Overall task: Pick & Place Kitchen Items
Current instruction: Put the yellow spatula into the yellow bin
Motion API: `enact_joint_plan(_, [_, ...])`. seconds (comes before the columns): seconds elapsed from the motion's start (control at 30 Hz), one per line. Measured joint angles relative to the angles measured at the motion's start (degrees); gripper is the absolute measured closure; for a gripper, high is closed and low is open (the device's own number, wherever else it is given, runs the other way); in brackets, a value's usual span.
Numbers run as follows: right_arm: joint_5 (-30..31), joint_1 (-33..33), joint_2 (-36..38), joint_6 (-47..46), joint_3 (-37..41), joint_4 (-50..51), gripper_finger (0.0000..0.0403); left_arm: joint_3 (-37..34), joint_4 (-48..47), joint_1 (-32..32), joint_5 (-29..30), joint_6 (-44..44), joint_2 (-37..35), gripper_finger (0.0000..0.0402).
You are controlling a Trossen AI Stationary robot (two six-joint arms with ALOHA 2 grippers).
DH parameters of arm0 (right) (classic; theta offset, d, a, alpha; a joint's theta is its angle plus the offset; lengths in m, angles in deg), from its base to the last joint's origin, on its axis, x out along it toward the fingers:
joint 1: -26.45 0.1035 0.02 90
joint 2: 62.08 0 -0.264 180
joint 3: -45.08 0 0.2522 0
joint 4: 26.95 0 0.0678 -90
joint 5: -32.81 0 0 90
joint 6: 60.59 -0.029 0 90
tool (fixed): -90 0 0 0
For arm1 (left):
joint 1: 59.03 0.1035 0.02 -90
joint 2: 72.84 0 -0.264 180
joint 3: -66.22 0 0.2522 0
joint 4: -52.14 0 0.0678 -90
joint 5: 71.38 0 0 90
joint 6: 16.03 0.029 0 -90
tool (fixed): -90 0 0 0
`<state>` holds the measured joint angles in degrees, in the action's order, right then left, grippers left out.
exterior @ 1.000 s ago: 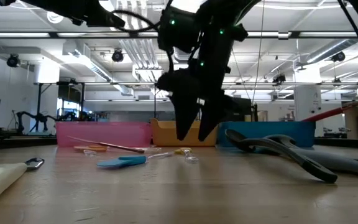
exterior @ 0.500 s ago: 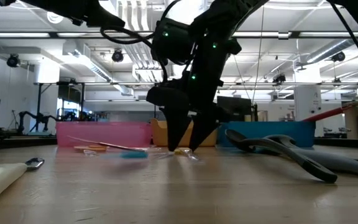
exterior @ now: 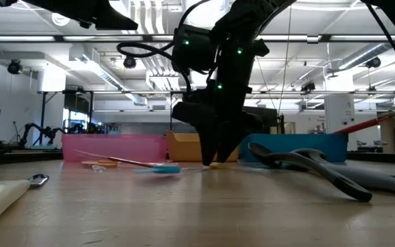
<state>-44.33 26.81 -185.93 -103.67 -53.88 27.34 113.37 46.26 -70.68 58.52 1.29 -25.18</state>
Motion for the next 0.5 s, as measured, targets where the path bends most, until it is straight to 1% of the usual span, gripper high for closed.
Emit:
enact_joint_plan(0.27, [0.0, 0.0, 0.8, 1.9, 0.3, 1.0, 0.0372, 0.0, 0.0, 0.0, 0.0, 0.0, 0.0, 0.0319])
enact_joint_plan(0.33, [-0.3, -0.1, 1.5, 2.4, 0.3, 0.9, 0.0381, 0.0, 0.0, 0.0, 0.0, 0.0, 0.0, 0.0319])
enact_joint_plan(0.5, [-1.0, -0.1, 3.7, 2.4, 0.6, 0.6, 0.0382, 0.0, 0.0, 0.0, 0.0, 0.0, 0.0, 0.0319])
